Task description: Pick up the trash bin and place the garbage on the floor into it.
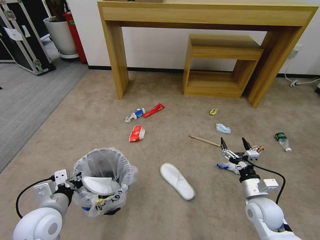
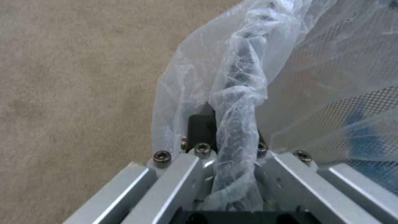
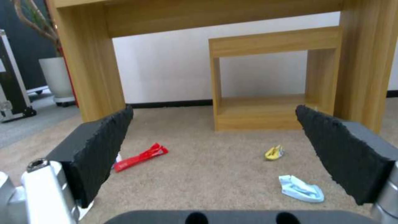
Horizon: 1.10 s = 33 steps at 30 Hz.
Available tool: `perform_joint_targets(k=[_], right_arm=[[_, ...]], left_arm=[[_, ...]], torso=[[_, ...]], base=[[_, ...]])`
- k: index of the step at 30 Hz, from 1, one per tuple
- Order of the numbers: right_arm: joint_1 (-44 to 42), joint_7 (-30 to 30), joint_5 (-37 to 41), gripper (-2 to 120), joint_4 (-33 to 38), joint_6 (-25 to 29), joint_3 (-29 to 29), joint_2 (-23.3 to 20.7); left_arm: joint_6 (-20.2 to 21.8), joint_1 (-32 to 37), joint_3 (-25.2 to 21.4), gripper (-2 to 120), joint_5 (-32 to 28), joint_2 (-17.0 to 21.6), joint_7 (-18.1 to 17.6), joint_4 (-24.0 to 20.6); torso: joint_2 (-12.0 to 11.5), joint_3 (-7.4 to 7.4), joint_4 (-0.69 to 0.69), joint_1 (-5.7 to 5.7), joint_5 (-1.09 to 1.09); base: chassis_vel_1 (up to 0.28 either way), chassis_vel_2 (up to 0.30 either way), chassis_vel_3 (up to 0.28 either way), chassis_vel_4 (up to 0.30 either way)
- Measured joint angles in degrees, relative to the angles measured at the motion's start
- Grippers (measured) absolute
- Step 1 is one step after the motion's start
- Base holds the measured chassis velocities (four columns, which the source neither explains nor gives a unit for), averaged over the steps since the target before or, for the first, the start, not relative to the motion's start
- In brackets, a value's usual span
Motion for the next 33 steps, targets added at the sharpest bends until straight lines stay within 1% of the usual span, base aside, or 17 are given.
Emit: perform_joint_targets(k=[10,14,17,27,29,30,31,33], right_arm=[[0.39,0.41,-0.49,100,-0.45,0.51,-0.08,-0.33],[0.77,1.77,-0.89,100,-0.63,-0.59,-0.44,-0.76],[1.27,3.06,-1.06,100,-0.73,-2.50,-0.85,-1.32],[2.45,3.79,-0.52,100,-1.16,-6.12,-1.85,-3.06],[3.28,4.07,0.57,100,-1.38,-7.80,-2.72,-4.11],[4.11,4.62,1.63,100,-1.56,-9.65,-3.52,-5.04],[4.11,4.62,1.63,100,-1.56,-9.65,-3.52,-5.04],[5.64,5.37,4.06,100,-1.83,-13.79,-4.97,-6.69]], left_arm=[[0.01,-0.25,0.15,1,-0.04,0.02,-0.02,0.55],[0.01,-0.36,0.35,1,0.00,0.14,0.00,0.78],[0.01,-0.44,0.49,1,0.03,0.23,0.02,0.88],[0.02,-0.74,0.48,1,-0.18,0.62,0.06,1.04],[0.01,-0.73,0.43,1,-0.18,0.69,0.05,1.05],[0.02,-0.73,0.36,1,-0.18,0.65,0.04,1.08],[0.02,-0.73,0.36,1,-0.18,0.65,0.04,1.08],[0.02,-0.65,0.29,1,-0.13,0.54,0.02,1.11]], torso=[[0.00,-0.01,0.01,0.00,-0.01],[0.00,-0.01,0.00,0.00,0.00],[0.00,-0.01,0.00,0.00,0.00],[0.00,-0.01,0.00,0.00,0.00],[0.00,-0.01,0.00,0.00,0.00],[0.00,-0.01,0.00,0.00,0.00],[0.00,-0.01,0.00,0.00,0.00],[0.00,-0.01,0.00,0.00,0.00]], base=[[0.000,0.000,0.000,0.000],[0.000,0.000,0.000,0.000],[0.000,0.000,0.000,0.000],[0.000,0.000,0.000,0.000],[0.000,0.000,0.000,0.000],[0.000,0.000,0.000,0.000],[0.000,0.000,0.000,0.000],[0.000,0.000,0.000,0.000]])
